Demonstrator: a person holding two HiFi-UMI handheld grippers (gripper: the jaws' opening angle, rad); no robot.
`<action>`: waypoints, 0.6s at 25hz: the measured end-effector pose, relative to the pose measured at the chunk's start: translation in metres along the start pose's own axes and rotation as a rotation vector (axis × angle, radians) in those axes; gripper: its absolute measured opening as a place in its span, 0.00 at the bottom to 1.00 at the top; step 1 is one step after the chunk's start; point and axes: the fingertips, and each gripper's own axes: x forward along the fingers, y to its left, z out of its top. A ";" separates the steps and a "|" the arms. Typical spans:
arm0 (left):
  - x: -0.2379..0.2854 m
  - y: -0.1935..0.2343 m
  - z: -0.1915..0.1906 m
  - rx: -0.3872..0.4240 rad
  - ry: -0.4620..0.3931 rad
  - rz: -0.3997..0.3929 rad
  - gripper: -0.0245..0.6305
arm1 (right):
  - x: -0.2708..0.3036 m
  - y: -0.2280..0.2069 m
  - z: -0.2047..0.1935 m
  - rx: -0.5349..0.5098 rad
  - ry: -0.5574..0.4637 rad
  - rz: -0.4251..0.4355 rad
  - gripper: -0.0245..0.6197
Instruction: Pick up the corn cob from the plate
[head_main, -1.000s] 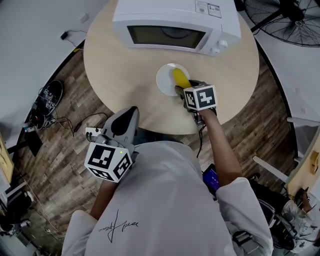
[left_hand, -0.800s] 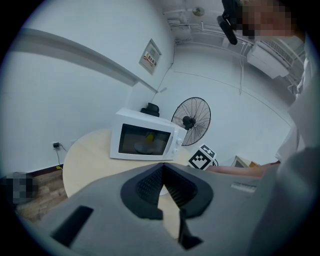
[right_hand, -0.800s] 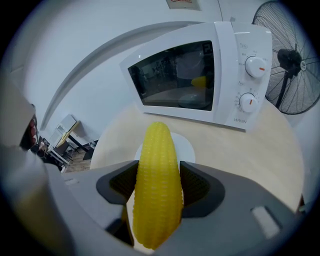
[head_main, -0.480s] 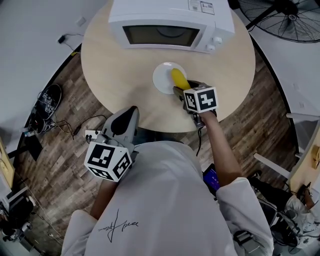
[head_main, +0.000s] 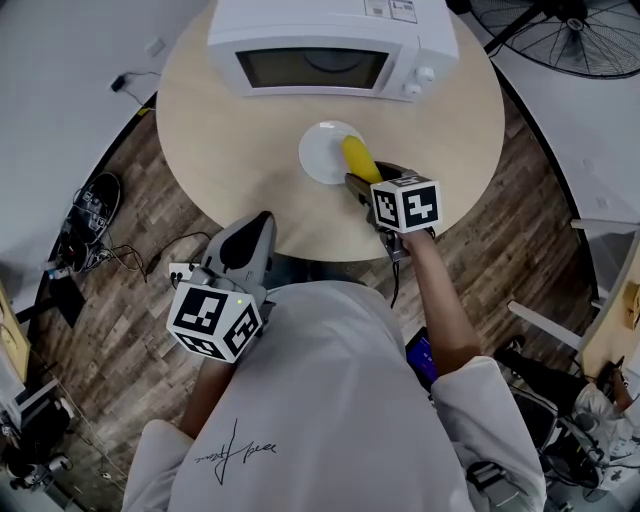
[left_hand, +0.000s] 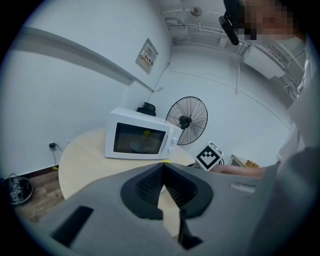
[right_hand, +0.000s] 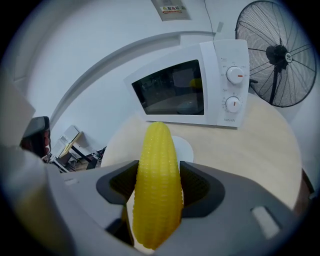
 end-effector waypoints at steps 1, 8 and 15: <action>0.000 -0.001 0.000 0.000 0.000 0.000 0.02 | -0.003 0.000 -0.001 0.002 -0.004 0.000 0.45; -0.002 -0.006 0.000 -0.002 -0.006 0.004 0.02 | -0.022 -0.001 0.002 0.011 -0.045 0.002 0.45; -0.001 -0.009 -0.004 -0.012 -0.010 0.013 0.02 | -0.037 -0.001 0.005 -0.005 -0.078 0.007 0.45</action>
